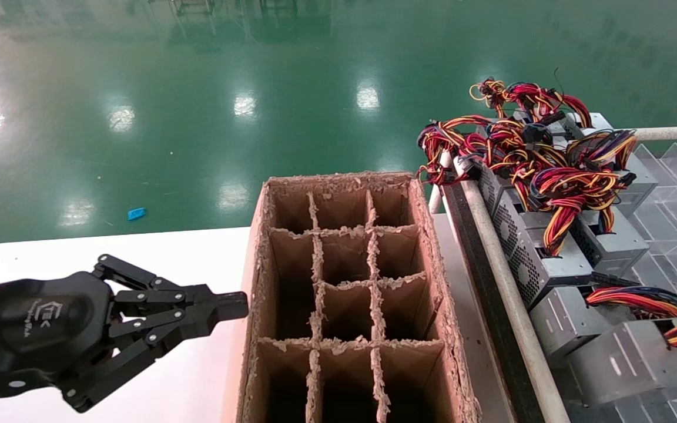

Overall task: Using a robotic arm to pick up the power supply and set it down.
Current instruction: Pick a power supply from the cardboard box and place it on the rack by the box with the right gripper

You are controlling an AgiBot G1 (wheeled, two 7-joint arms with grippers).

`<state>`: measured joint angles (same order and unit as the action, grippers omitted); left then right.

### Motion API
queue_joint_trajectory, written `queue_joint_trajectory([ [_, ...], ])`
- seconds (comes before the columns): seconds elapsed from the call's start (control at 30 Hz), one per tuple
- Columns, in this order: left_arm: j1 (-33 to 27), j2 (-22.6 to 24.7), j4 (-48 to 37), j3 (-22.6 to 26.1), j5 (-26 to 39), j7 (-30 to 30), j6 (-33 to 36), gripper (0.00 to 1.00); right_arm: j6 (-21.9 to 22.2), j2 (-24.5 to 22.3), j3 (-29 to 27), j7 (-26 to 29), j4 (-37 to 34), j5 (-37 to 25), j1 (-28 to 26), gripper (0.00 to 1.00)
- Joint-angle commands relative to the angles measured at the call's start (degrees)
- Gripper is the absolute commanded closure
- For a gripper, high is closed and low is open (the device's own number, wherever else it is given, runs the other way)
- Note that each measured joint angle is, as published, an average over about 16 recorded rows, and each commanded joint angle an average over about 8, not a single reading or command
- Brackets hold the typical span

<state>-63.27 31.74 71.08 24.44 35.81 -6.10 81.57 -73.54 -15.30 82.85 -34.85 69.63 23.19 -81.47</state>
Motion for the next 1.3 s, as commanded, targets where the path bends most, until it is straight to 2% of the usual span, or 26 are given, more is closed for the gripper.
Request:
queue_joint_trajectory([
  [0.03, 0.0, 0.0, 0.0, 0.0, 0.0, 0.0, 0.0, 1.0, 0.3, 0.8, 0.3, -0.2, -0.1, 0.0, 0.1, 1.0],
  [0.73, 0.0, 0.0, 0.0, 0.0, 0.0, 0.0, 0.0, 1.0, 4.7, 9.9, -1.5, 2.2, -2.9, -5.3, 1.0, 1.0],
  [1.0, 0.0, 0.0, 0.0, 0.0, 0.0, 0.0, 0.0, 1.0, 7.5, 12.0, -3.0, 4.7, -3.2, -10.1, 0.6, 1.0],
  [1.3, 0.0, 0.0, 0.0, 0.0, 0.0, 0.0, 0.0, 1.0, 9.1, 13.7, -3.8, 6.9, -3.2, -12.5, 0.3, 0.99],
])
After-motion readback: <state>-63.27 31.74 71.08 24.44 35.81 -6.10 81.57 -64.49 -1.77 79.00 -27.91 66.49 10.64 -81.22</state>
